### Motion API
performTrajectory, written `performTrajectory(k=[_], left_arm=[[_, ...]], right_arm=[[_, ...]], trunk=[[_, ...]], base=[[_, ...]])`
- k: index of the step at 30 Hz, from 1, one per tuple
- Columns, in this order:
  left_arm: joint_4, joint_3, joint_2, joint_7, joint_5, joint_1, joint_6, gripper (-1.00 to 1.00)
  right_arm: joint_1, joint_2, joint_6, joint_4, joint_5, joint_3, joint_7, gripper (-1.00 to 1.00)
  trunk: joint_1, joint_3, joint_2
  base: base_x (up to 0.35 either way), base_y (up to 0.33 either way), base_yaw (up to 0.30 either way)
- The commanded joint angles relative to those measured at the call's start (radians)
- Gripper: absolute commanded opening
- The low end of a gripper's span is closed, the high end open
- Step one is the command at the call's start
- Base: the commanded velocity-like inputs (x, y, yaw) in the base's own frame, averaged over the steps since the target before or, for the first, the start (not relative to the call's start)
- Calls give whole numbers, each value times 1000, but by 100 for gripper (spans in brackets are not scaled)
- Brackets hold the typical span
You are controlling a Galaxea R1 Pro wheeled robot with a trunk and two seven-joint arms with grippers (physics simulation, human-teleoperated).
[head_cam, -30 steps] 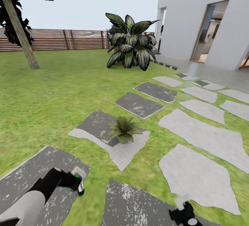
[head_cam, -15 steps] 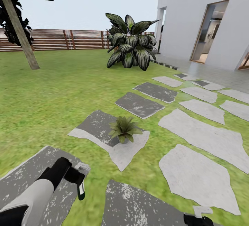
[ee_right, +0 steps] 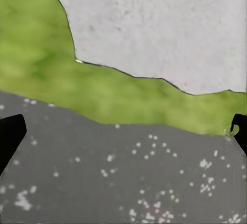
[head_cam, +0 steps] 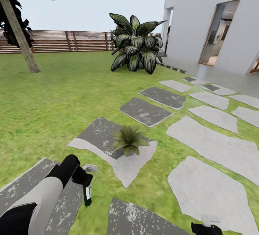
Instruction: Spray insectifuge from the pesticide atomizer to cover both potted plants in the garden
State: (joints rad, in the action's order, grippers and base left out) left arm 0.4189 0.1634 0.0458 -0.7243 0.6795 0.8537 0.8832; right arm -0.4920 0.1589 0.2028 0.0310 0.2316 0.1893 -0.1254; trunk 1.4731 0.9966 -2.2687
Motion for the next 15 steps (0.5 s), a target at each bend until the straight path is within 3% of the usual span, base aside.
performTrajectory(k=[1,6,15], left_arm=[[1,-6,-2,-9,11,1,5,-100],[1,-84,-4,-9,10,1,10,-100],[1,-99,-15,-11,9,4,14,-100]], right_arm=[[0,0,3,0,9,9,-2,100],[0,-1,3,0,9,9,-2,100],[0,-2,1,0,9,9,-2,100]], trunk=[[0,1,0],[0,1,0],[0,1,0]], base=[[338,0,0],[339,0,-39],[339,0,-265]])
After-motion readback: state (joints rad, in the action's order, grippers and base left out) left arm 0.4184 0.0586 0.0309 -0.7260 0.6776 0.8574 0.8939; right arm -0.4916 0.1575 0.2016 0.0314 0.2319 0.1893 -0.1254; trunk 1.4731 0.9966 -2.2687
